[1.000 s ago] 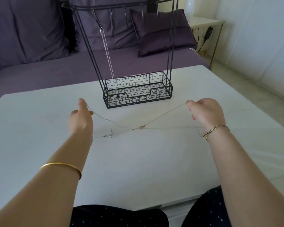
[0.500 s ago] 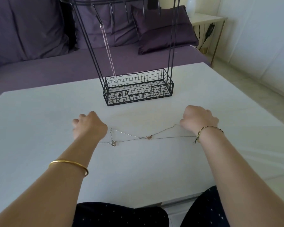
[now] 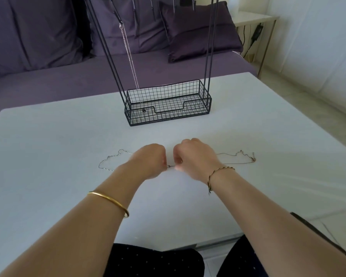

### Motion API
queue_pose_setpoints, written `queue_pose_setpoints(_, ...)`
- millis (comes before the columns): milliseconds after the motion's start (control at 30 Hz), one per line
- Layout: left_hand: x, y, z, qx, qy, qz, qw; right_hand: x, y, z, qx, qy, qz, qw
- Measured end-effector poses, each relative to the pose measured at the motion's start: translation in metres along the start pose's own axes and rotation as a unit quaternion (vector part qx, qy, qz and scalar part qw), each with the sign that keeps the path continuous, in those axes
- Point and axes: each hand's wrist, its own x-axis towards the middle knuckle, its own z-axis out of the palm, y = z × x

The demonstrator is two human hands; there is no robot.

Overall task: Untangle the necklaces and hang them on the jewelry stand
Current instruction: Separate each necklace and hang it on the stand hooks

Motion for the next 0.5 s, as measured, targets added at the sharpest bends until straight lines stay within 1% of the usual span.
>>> queue_pose_setpoints(67, 0.000, 0.000, 0.000, -0.005, -0.012, 0.000, 1.000, 0.000, 0.000, 0.001, -0.019, 0.005, 0.003, 1.000)
queue_pose_setpoints(100, 0.000, 0.000, -0.002, -0.027, -0.013, -0.002, 1.000, 0.001, 0.002, 0.000, -0.011, 0.002, 0.010, 1.000)
queue_pose_setpoints(167, -0.002, 0.001, -0.010, -0.121, -0.008, -0.009, 0.993, 0.003, 0.007, -0.006, 0.068, -0.011, 0.041, 0.997)
queue_pose_setpoints(233, -0.009, 0.006, -0.021, -0.250, -0.008, -0.019, 0.968, 0.005, 0.012, -0.017, 0.201, -0.021, 0.083, 0.976)
queue_pose_setpoints(267, -0.013, 0.008, -0.026, -0.316, -0.014, -0.021, 0.948, 0.004, 0.013, -0.023, 0.284, -0.022, 0.105, 0.953)
queue_pose_setpoints(300, -0.018, 0.010, -0.031, -0.374, -0.019, -0.023, 0.927, 0.003, 0.014, -0.029, 0.370, -0.024, 0.121, 0.921)
queue_pose_setpoints(367, -0.024, 0.013, -0.039, -0.440, -0.014, -0.028, 0.898, -0.002, 0.016, -0.039, 0.492, -0.032, 0.132, 0.860)
queue_pose_setpoints(433, -0.028, 0.016, -0.044, -0.448, -0.006, -0.038, 0.893, -0.005, 0.017, -0.046, 0.558, -0.041, 0.133, 0.818)
queue_pose_setpoints(500, -0.030, 0.020, -0.048, -0.445, -0.006, -0.040, 0.895, -0.007, 0.016, -0.050, 0.596, -0.046, 0.134, 0.791)
